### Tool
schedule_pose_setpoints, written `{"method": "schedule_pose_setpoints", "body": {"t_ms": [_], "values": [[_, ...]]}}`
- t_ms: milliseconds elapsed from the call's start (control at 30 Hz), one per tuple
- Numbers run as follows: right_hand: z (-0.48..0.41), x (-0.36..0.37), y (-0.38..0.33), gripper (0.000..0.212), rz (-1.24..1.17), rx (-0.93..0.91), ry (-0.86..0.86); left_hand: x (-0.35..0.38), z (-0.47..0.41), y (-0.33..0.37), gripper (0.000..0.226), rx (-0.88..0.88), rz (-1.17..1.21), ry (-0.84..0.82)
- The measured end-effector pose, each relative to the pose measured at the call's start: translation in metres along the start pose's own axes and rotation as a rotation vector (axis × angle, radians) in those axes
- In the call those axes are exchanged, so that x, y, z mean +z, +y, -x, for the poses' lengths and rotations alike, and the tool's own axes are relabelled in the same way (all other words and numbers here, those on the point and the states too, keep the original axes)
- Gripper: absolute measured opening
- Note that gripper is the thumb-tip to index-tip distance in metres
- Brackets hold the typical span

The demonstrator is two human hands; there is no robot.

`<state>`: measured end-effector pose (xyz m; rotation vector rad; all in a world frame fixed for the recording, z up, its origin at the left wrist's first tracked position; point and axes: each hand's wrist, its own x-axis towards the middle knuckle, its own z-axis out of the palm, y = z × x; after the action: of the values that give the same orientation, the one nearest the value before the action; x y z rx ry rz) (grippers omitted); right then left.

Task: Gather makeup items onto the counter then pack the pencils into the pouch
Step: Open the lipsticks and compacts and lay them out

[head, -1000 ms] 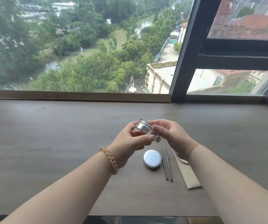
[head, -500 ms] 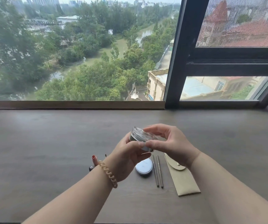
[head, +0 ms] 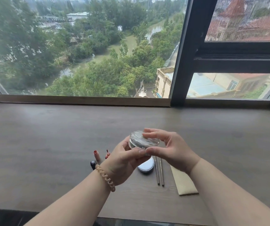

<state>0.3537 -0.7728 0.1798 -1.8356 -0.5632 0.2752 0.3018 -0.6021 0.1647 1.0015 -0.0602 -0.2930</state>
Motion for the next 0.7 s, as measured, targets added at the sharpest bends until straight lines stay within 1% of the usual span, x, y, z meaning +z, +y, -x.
{"method": "schedule_pose_setpoints", "body": {"t_ms": [133, 267, 367, 433, 533, 600, 633, 700], "values": [[-0.004, 0.004, 0.007, 0.042, -0.191, 0.031, -0.002, -0.007, 0.005, -0.005, 0.056, -0.014, 0.062, -0.029], [-0.011, 0.015, 0.015, 0.037, -0.218, 0.07, -0.016, -0.022, 0.011, -0.007, 0.058, -0.097, 0.025, -0.031], [-0.017, 0.031, 0.028, 0.03, -0.248, 0.136, 0.027, -0.037, 0.015, -0.011, 0.054, -0.201, -0.038, 0.077], [-0.02, 0.041, 0.039, 0.025, -0.222, 0.191, 0.042, -0.047, 0.021, -0.015, 0.049, -0.285, -0.066, 0.165], [-0.023, 0.059, 0.055, 0.025, -0.154, 0.255, 0.012, -0.06, 0.029, -0.026, 0.029, -0.359, -0.032, 0.266], [-0.025, 0.07, 0.061, 0.023, -0.158, 0.278, 0.016, -0.069, 0.031, -0.035, 0.017, -0.382, -0.02, 0.377], [-0.026, 0.073, 0.062, 0.025, -0.152, 0.282, 0.034, -0.072, 0.032, -0.038, 0.018, -0.395, -0.034, 0.417], [-0.03, 0.08, 0.067, 0.038, -0.151, 0.298, 0.089, -0.079, 0.035, -0.045, 0.028, -0.424, -0.064, 0.45]]}}
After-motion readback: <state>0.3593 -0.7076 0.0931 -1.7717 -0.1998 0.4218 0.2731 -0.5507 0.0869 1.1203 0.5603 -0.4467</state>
